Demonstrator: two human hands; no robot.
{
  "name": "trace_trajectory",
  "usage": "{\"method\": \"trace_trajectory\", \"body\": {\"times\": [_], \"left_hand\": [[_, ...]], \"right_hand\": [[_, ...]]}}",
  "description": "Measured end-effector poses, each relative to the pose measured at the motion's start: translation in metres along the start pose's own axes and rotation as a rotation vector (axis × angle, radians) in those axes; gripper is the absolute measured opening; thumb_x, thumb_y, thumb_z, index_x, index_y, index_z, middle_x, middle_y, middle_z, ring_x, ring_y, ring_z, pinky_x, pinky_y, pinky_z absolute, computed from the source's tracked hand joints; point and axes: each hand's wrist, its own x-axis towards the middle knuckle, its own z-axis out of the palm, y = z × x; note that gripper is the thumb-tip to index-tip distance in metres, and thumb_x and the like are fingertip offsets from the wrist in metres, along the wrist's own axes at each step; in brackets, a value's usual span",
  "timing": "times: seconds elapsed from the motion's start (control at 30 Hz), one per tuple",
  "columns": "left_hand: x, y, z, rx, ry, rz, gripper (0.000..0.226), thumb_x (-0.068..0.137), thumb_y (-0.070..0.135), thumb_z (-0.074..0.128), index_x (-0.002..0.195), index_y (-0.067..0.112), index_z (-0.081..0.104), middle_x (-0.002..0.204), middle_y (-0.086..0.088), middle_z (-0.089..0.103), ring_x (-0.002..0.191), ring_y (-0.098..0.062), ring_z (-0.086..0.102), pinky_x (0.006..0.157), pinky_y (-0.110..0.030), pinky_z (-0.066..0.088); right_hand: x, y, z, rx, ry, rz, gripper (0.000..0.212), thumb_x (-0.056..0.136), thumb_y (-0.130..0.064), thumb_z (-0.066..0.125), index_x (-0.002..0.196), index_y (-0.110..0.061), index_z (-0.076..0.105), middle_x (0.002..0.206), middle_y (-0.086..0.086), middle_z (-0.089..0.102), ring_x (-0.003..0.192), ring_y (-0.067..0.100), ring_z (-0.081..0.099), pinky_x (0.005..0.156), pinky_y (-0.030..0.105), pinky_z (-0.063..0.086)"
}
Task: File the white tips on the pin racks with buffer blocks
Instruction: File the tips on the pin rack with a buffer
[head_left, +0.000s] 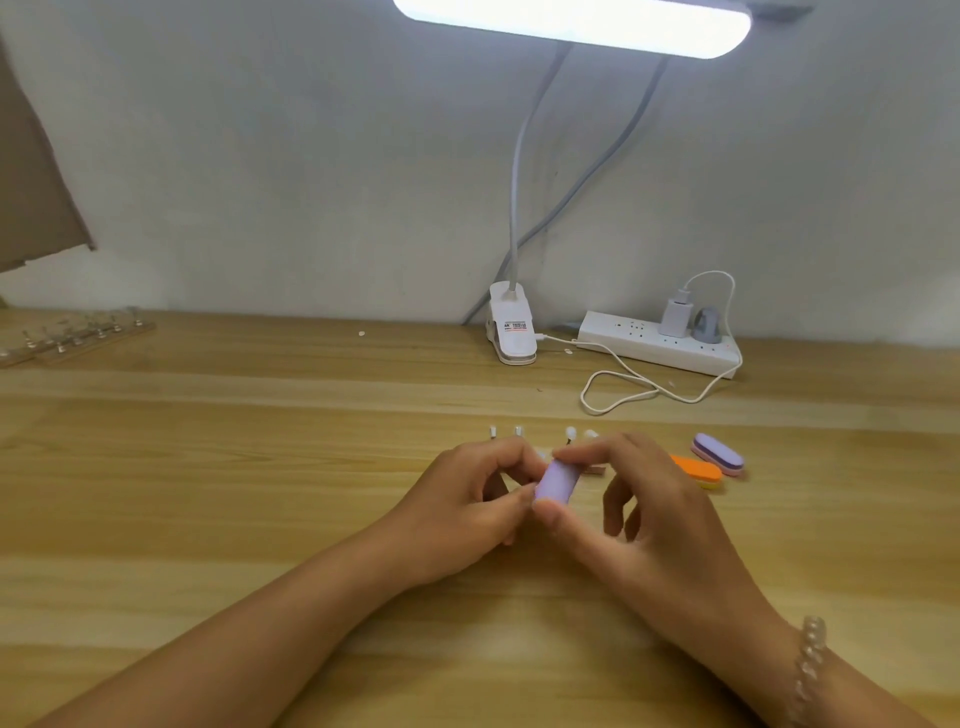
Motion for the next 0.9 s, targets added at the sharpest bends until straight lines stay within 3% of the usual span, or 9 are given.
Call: {"method": "trace_trajectory", "body": {"times": [0.13, 0.23, 0.37, 0.53, 0.7, 0.9], "left_hand": [[0.0, 0.001, 0.001, 0.012, -0.013, 0.012, 0.007, 0.095, 0.012, 0.063, 0.091, 0.015, 0.068, 0.066, 0.026, 0.062, 0.05, -0.002, 0.054, 0.055, -0.017, 0.04], [0.001, -0.001, 0.0, -0.011, 0.001, -0.001, 0.013, 0.096, 0.003, 0.059, 0.092, 0.013, 0.068, 0.069, 0.022, 0.062, 0.051, -0.004, 0.054, 0.055, -0.018, 0.041], [0.001, -0.001, 0.001, -0.011, -0.022, 0.018, 0.009, 0.096, 0.012, 0.063, 0.092, 0.018, 0.068, 0.08, 0.018, 0.07, 0.052, -0.005, 0.055, 0.057, -0.02, 0.043], [0.002, -0.004, -0.001, -0.017, -0.025, 0.017, 0.013, 0.097, 0.007, 0.059, 0.097, 0.015, 0.069, 0.084, 0.014, 0.066, 0.053, -0.007, 0.056, 0.058, -0.02, 0.043], [0.003, -0.003, -0.002, -0.065, -0.012, 0.015, 0.011, 0.099, 0.009, 0.056, 0.101, 0.012, 0.067, 0.089, 0.007, 0.071, 0.056, -0.012, 0.053, 0.06, -0.025, 0.045], [0.001, -0.003, -0.001, -0.013, 0.016, -0.005, 0.018, 0.101, 0.007, 0.05, 0.106, 0.01, 0.068, 0.078, 0.012, 0.062, 0.053, -0.008, 0.051, 0.06, -0.022, 0.044]], "right_hand": [[0.004, 0.005, -0.003, 0.015, 0.078, 0.065, 0.031, 0.076, -0.046, 0.07, 0.102, -0.028, 0.065, 0.099, -0.017, 0.06, 0.064, 0.016, 0.056, 0.058, 0.026, 0.044], [0.0, -0.001, 0.0, -0.003, 0.01, -0.015, 0.03, 0.078, -0.047, 0.074, 0.1, -0.03, 0.063, 0.096, -0.015, 0.057, 0.063, 0.015, 0.056, 0.055, 0.025, 0.044], [0.007, 0.01, -0.003, 0.08, 0.093, 0.121, 0.024, 0.075, -0.046, 0.071, 0.091, -0.029, 0.065, 0.097, -0.014, 0.063, 0.066, 0.015, 0.056, 0.059, 0.018, 0.041], [0.002, 0.003, 0.0, 0.04, 0.034, 0.031, 0.025, 0.076, -0.039, 0.078, 0.095, -0.029, 0.065, 0.092, -0.014, 0.059, 0.062, 0.018, 0.055, 0.056, 0.021, 0.042], [0.01, 0.015, -0.002, 0.115, 0.078, 0.145, 0.024, 0.077, -0.043, 0.073, 0.096, -0.031, 0.065, 0.099, -0.017, 0.065, 0.065, 0.013, 0.057, 0.059, 0.015, 0.041], [0.006, 0.008, 0.0, 0.085, 0.045, 0.093, 0.024, 0.078, -0.043, 0.074, 0.098, -0.033, 0.066, 0.097, -0.02, 0.064, 0.062, 0.013, 0.059, 0.058, 0.016, 0.043]]}}
